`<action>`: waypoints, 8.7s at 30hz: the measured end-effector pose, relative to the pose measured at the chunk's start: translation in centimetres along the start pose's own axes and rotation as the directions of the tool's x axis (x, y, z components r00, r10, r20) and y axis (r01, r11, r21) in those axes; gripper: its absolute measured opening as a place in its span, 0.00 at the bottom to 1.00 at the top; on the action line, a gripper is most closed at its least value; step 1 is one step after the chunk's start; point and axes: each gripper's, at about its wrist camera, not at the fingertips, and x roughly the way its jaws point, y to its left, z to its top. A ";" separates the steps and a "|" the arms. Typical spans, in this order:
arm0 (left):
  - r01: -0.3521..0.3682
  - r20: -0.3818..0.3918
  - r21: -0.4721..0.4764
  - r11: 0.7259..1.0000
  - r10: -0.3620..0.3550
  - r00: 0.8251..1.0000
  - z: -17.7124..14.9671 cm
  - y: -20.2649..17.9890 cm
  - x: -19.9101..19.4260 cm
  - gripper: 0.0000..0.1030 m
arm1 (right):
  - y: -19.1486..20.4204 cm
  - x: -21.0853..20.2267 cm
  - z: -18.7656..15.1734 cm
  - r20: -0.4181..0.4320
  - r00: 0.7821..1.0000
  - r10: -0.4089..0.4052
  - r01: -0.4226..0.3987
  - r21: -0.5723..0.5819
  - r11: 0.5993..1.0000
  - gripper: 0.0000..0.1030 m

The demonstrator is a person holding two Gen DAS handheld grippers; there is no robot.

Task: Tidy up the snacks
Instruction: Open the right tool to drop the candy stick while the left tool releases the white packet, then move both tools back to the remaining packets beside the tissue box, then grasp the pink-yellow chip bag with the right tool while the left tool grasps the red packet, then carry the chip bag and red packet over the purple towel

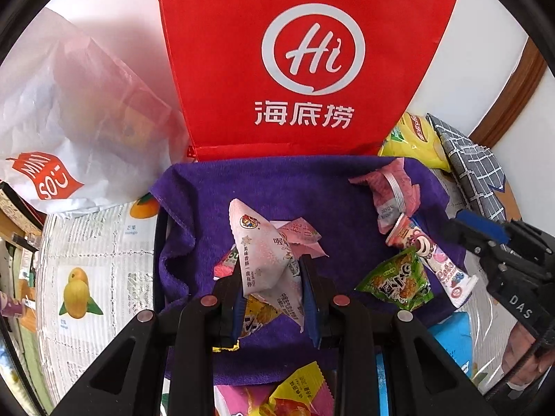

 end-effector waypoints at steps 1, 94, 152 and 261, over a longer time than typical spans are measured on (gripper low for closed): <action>0.001 -0.004 0.003 1.000 -0.001 1.000 0.0 -0.1 0.1 0.26 | 0.1 -0.1 0.0 0.004 1.000 -0.004 0.004 -0.004 1.000 0.27; -0.024 0.127 -0.095 0.995 0.036 0.991 -11.1 13.1 -7.9 0.58 | 20.3 -3.0 -10.4 -0.008 0.999 0.039 -0.039 -0.262 0.964 0.49; 0.134 -0.004 0.225 0.965 -0.137 0.991 -18.7 -2.3 -2.5 0.70 | 6.0 -14.3 -23.6 0.175 0.976 -0.130 0.134 -0.012 0.991 0.49; 0.005 0.005 0.004 1.000 -0.005 1.000 3.2 1.7 0.6 0.38 | 2.1 1.3 2.0 0.108 0.992 -0.060 0.065 -0.049 0.997 0.50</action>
